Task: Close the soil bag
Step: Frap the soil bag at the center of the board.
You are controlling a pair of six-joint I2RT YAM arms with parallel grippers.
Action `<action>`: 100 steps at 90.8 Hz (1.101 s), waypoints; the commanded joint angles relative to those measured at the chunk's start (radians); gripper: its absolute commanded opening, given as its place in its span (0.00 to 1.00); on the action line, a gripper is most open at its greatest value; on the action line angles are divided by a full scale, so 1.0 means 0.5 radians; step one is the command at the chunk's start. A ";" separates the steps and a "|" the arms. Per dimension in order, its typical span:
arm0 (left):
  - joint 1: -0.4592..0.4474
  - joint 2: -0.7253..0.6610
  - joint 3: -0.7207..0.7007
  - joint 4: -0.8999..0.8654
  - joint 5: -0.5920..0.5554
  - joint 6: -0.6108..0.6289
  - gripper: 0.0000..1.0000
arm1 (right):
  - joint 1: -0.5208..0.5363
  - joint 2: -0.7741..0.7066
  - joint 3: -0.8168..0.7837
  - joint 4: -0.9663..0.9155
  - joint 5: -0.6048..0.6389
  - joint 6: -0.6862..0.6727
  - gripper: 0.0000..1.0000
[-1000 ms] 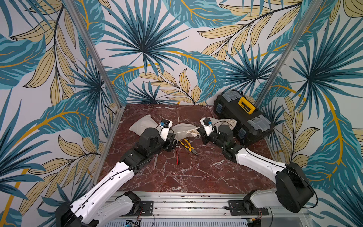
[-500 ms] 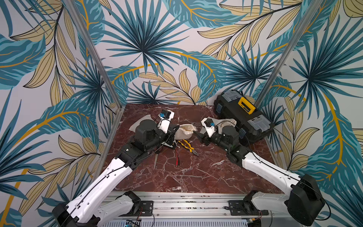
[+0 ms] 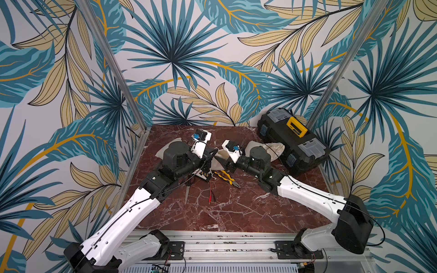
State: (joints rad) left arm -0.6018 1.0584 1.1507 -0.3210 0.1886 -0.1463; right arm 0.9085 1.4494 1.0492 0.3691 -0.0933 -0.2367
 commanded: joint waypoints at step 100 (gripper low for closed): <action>0.332 -0.538 -0.061 0.282 -0.169 -0.210 0.00 | -0.804 -0.041 -0.742 -0.469 0.711 0.773 0.22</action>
State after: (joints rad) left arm -0.5137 0.9886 1.0397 -0.3794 0.2203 -0.2268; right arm 0.6960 1.4136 0.8051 0.5026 -0.1661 -0.0048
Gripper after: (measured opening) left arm 0.040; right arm 0.192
